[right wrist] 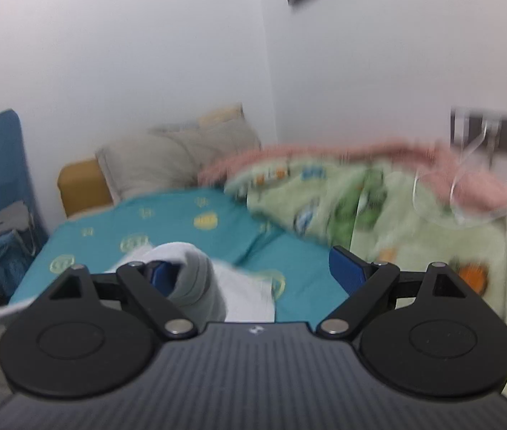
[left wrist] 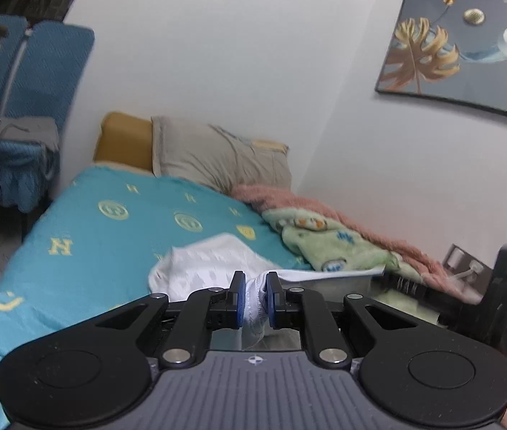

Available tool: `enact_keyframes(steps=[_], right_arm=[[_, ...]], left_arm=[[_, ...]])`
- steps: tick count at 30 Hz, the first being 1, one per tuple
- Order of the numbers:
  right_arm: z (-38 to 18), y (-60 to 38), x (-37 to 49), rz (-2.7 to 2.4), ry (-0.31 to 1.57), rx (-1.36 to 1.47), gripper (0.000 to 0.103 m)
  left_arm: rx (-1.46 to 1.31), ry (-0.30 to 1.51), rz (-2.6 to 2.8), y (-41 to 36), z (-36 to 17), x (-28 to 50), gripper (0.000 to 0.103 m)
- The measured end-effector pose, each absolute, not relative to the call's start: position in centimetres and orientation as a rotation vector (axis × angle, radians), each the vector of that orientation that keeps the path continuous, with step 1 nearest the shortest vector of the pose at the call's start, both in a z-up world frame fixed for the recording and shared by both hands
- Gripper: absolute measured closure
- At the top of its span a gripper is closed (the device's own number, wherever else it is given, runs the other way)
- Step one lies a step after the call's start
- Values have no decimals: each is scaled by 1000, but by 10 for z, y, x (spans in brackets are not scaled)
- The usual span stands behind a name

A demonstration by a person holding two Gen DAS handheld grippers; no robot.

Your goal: Fold clothes

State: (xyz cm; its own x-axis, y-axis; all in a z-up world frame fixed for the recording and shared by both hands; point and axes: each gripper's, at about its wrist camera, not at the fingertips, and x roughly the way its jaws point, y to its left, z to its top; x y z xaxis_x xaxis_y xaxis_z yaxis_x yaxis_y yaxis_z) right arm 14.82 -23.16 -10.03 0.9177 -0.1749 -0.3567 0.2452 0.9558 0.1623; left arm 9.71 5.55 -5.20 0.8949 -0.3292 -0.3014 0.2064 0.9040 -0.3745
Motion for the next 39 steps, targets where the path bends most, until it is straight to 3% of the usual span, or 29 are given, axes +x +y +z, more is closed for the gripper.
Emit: enact_keyframes(steps=[6,15,24,28,32,39], right_arm=[[-134,-250,175,-170,583,363,15],[-127,-260,171,-70,554,523,15],[-128,-256,177,-21,579,556,15],[-128,-254,177,-17,576,539,15],[-127,-255,176,-5,570,538,15],[-127,-255,175,6,573,551,15]], left_arm=[[-376,378,-234,69,-50,104,90],[-380,550,-186,74,-75,125,89],[-350,698,-187,73,-96,136,82],[-274,731,-201,58,-105,139,63],[-212,704,-231,41,-109,145,51],[-50,676,-255,7,-124,160,46]])
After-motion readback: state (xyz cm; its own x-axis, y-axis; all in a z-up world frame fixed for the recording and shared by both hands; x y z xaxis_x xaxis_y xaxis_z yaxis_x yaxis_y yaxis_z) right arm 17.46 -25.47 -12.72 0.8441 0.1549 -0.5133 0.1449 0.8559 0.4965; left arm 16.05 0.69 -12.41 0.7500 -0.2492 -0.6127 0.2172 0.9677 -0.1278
